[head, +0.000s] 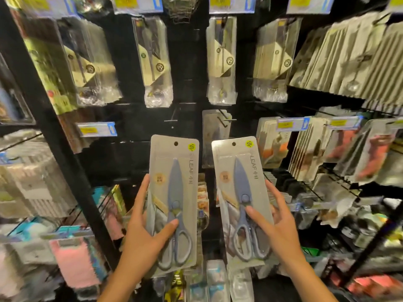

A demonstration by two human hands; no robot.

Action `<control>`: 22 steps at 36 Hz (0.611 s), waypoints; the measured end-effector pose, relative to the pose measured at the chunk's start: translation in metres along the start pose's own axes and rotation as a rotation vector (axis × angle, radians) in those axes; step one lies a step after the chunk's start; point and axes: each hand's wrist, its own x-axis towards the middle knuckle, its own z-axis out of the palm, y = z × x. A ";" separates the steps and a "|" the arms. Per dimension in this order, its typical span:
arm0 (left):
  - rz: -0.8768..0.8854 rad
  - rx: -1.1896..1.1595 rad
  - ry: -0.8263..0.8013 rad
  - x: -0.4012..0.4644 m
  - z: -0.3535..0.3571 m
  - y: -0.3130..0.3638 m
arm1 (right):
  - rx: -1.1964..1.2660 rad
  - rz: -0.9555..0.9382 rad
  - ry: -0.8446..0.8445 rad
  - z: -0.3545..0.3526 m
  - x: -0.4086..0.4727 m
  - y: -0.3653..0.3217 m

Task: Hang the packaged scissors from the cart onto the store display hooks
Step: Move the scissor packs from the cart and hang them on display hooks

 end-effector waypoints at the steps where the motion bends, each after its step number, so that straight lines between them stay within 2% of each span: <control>1: 0.007 -0.003 -0.010 0.006 0.000 -0.003 | -0.004 0.001 0.008 0.002 0.005 0.001; 10: -0.004 -0.063 -0.087 0.049 0.006 -0.021 | -0.032 0.005 0.036 0.006 0.036 0.011; 22: 0.043 -0.019 -0.053 0.077 0.026 -0.025 | -0.025 -0.030 0.019 0.010 0.084 0.026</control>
